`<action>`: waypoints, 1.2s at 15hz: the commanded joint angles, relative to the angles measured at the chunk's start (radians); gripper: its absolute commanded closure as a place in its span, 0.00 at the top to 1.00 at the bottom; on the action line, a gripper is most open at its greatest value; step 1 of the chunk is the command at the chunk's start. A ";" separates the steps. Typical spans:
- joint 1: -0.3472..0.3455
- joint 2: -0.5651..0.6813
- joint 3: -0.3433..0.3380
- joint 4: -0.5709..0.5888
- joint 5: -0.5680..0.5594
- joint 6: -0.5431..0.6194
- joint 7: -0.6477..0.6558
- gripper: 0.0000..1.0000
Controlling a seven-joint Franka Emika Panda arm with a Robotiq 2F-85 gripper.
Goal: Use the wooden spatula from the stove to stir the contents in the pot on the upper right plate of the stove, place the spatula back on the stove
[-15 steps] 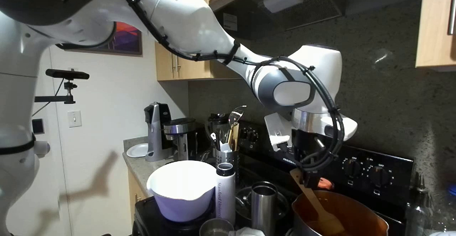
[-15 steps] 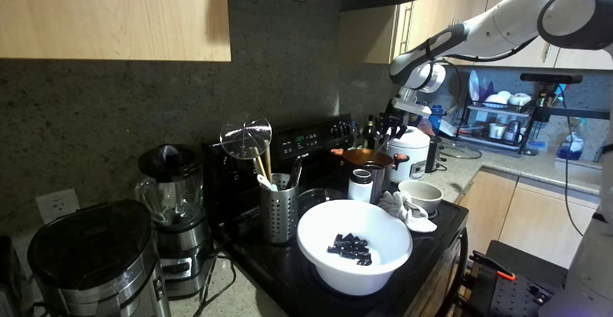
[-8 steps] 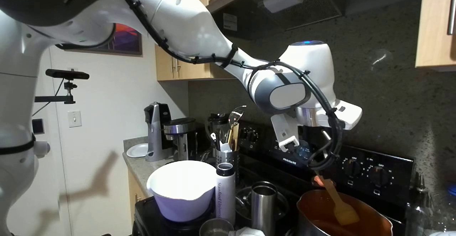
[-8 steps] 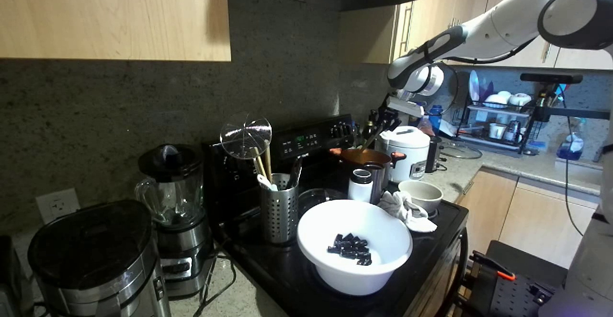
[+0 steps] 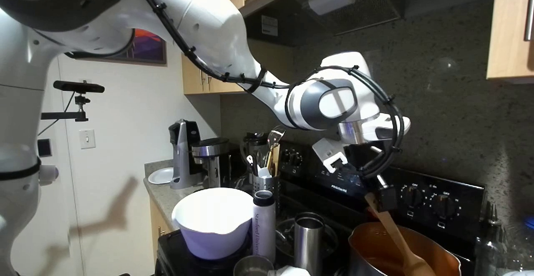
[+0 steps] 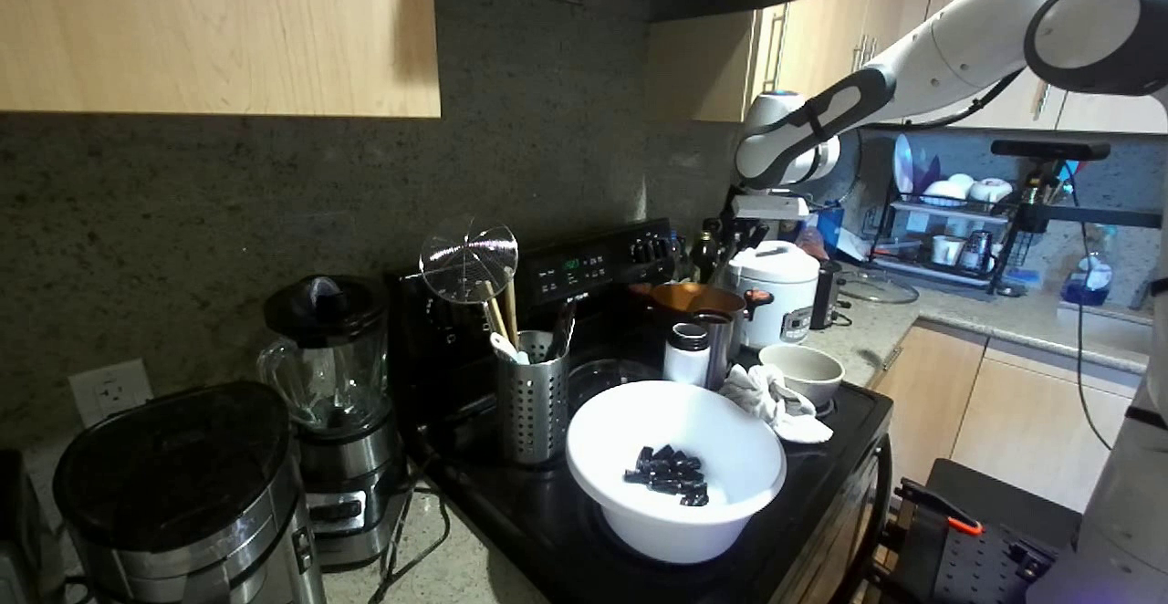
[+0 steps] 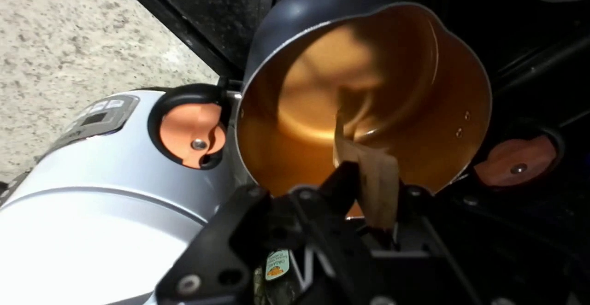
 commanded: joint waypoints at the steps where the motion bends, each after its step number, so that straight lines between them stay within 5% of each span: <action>1: 0.011 -0.012 0.016 0.028 -0.013 -0.182 -0.054 0.04; 5: 0.004 0.013 0.045 0.091 0.027 -0.394 -0.131 0.04; 8: -0.005 0.017 0.057 0.113 0.108 -0.444 -0.144 0.04; 14: -0.009 -0.007 0.059 0.063 0.305 -0.269 -0.115 0.04; 18: 0.007 -0.014 0.052 0.019 0.296 -0.061 -0.096 0.04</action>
